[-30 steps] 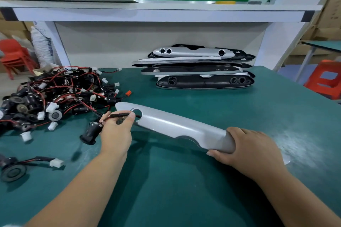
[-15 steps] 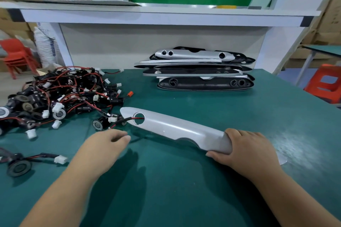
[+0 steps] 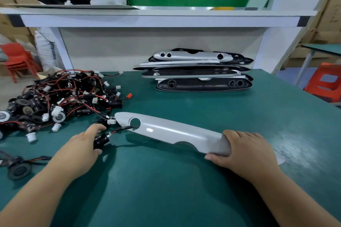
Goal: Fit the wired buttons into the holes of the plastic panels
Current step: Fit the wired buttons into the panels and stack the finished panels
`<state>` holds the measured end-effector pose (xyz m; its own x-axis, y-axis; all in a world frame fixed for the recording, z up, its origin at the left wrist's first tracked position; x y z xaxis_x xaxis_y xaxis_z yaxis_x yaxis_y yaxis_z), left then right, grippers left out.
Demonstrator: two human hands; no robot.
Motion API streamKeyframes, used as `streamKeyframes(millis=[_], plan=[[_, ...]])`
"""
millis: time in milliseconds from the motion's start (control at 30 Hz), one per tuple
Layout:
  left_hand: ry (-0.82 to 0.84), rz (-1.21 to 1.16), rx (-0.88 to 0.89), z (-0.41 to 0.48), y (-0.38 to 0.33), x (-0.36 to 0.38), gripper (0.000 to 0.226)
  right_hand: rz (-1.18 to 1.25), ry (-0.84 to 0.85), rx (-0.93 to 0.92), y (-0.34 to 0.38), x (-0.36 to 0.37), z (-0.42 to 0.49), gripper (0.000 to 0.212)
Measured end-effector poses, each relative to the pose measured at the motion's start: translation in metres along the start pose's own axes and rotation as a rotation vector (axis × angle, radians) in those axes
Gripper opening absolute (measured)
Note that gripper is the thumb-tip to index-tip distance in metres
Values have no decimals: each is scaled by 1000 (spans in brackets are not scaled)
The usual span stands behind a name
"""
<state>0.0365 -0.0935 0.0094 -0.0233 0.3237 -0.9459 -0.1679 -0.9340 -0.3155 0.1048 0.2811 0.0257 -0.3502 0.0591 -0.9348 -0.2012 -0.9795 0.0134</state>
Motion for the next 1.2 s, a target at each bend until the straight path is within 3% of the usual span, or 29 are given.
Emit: streamKeyframes(millis=[200, 467, 567, 633, 733, 800, 867, 1067, 1200], plan=[[-261, -315, 160, -3, -35, -38, 40, 43, -24, 10, -4, -4, 2, 76], [-377, -348, 291, 20, -98, -48, 23, 81, -111, 23, -14, -17, 0, 72], [-543, -350, 308, 23, -106, -52, 31, 103, -136, 35, -21, -21, -1, 68], [-634, -355, 266, 24, -102, -51, 56, 118, -133, 38, -24, -22, -1, 67], [-532, -736, 127, 35, -83, -29, 70, 168, -78, 75, -36, -18, 2, 71], [-378, -1233, 111, 41, -85, -7, 50, 179, 5, 101, -44, -11, 4, 75], [-252, -1480, 134, 41, -93, 5, 28, 182, 68, 97, -47, -5, 4, 79], [-216, -1547, 177, 43, -99, 9, 38, 269, 58, 17, -36, -6, 3, 79], [-216, -1565, 235, 40, -116, 9, 40, 417, -114, -60, -3, -28, 5, 65]])
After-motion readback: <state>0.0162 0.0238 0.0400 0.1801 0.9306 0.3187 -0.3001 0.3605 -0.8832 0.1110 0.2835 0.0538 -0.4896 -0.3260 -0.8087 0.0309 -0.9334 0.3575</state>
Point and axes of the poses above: each hand's wrist, its own z-axis towards the middle knuckle, its own x-axis out of the palm, y = z × x, the point moved 10 cm from there along z, towards the middle knuckle, and after that the axes turned 10 degrees about x, right-handed, at the moved point
